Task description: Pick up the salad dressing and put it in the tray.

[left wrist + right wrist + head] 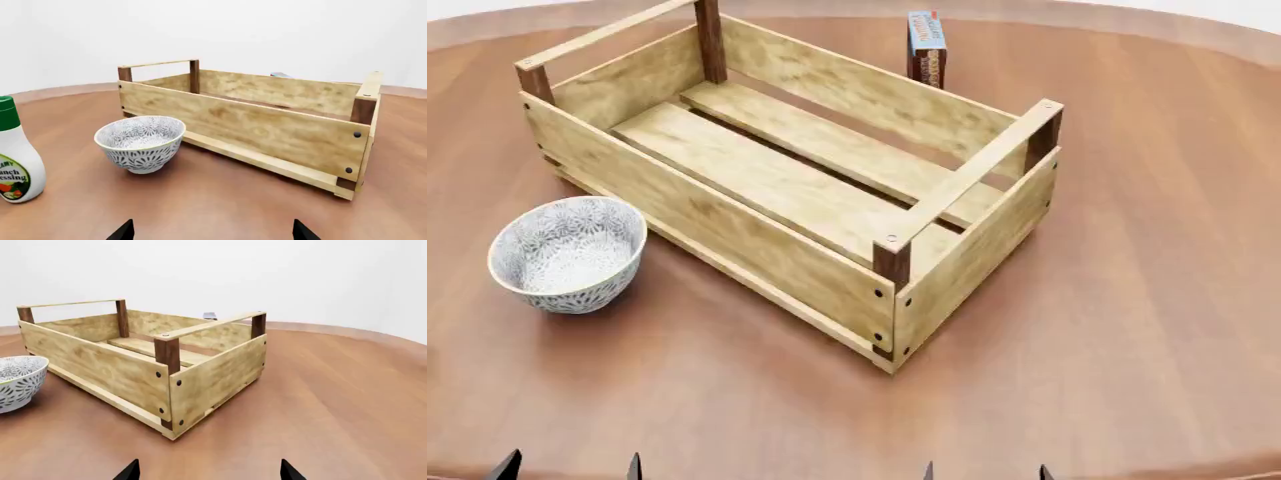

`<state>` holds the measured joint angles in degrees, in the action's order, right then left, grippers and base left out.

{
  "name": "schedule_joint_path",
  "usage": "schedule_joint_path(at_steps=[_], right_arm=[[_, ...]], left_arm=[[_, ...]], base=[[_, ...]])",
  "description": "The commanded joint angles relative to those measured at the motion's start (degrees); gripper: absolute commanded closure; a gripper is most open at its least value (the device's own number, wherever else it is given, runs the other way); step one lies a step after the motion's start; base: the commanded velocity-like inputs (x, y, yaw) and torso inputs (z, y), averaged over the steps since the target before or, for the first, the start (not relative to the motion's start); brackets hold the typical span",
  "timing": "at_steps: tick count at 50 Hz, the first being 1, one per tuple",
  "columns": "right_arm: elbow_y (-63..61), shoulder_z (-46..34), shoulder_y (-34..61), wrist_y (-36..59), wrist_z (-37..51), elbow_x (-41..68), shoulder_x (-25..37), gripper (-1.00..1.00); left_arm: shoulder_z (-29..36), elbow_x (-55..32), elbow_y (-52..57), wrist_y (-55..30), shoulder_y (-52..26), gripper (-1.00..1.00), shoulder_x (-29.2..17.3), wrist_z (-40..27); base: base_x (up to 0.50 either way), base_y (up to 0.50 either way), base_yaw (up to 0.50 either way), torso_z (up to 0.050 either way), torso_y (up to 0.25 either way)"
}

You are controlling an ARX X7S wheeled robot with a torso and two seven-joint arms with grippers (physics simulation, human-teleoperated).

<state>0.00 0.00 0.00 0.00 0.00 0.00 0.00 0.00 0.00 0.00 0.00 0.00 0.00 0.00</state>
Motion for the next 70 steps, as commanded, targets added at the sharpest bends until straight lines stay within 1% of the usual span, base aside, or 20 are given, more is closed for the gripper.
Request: schedule_joint_path(at_steps=[1, 4, 8, 14, 16, 19, 20, 26, 27, 33, 55, 63, 67, 70], right_arm=[[-0.1, -1.5, -0.3, -1.3, 1.2, 0.3, 1.0, -1.0], [0.1, -2.3, -0.2, -1.2, 1.7, 1.1, 1.7, -1.0], [0.0, -3.2, -0.7, -2.7, 2.1, 1.5, 2.4, -1.0], [0.4, -4.0, -0.3, -1.7, 2.7, 2.6, 3.0, -1.0], [-0.1, -4.4, -0.6, -1.7, 2.8, 2.6, 3.3, -1.0], [0.1, -4.4, -0.4, -1.1, 3.0, 3.5, 3.5, -1.0], [0.0, -4.4, -0.3, -0.7, 3.1, 3.8, 3.5, -1.0], [-0.3, -4.4, -0.5, -1.6, 3.4, 5.3, 3.9, -1.0], [-0.6, -4.8, -1.2, -3.5, 3.1, 5.2, 4.1, -1.0], [0.1, -5.5, -1.2, -5.1, 4.0, 4.4, 4.6, -1.0], [0.6, -7.1, -0.3, -3.3, 5.6, 6.0, 6.0, -1.0], [1.1, -7.8, 0.2, -3.4, 6.3, 5.9, 6.4, -1.0], [1.0, -8.6, 0.6, -1.9, 7.2, 4.6, 6.7, -1.0], [0.6, -8.8, 0.2, -3.2, 7.8, 4.1, 6.8, -1.0]], left_arm=[[1.4, -0.4, -0.3, 0.1, 0.0, -1.0, -0.9, -1.1], [1.7, -0.8, 0.0, -0.6, -0.1, -1.0, -1.6, -2.6], [2.2, -2.0, 0.3, -0.3, 0.0, -1.0, -2.2, -3.2], [2.6, -3.3, 0.3, -0.6, 0.0, -1.0, -2.8, -4.0], [3.2, -2.3, 0.7, -1.3, 0.1, -1.0, -3.2, -4.8], [3.3, -3.5, 1.0, -1.3, 0.3, -1.0, -3.6, -4.5], [3.7, -4.5, 1.2, -1.0, 0.5, -1.0, -4.0, -3.1], [4.5, -4.9, 1.3, -0.6, 0.7, -1.0, -4.6, -3.1], [4.8, -4.6, 1.2, -0.2, 0.8, -1.0, -4.7, -3.1], [5.5, -4.1, 1.0, -0.2, 0.6, -1.0, -5.1, -4.1], [6.9, -5.9, 0.1, -1.3, -0.3, -1.0, -6.3, -5.5], [7.4, -6.3, -0.1, -1.4, -0.6, -1.0, -6.6, -6.0], [7.5, -6.4, -0.3, -1.8, -0.9, -1.0, -6.8, -6.5], [7.8, -6.4, 0.0, -2.0, -0.8, -1.0, -6.9, -6.8]], base=[[0.0, 0.0, 0.0, 0.0, 0.0], [0.0, 0.0, 0.0, 0.0, 0.0], [0.0, 0.0, 0.0, 0.0, 0.0], [0.0, 0.0, 0.0, 0.0, 0.0], [0.0, 0.0, 0.0, 0.0, 0.0], [0.0, 0.0, 0.0, 0.0, 0.0], [0.0, 0.0, 0.0, 0.0, 0.0], [0.0, 0.0, 0.0, 0.0, 0.0], [0.0, 0.26, 0.0, 0.0, 0.0], [0.0, 0.5, 0.0, 0.0, 0.0], [0.0, 0.5, 0.0, 0.0, 0.0], [0.0, 0.15, 0.0, 0.0, 0.0], [0.0, 0.0, 0.0, 0.0, 0.0], [0.0, 0.0, 0.0, 0.0, 0.0]])
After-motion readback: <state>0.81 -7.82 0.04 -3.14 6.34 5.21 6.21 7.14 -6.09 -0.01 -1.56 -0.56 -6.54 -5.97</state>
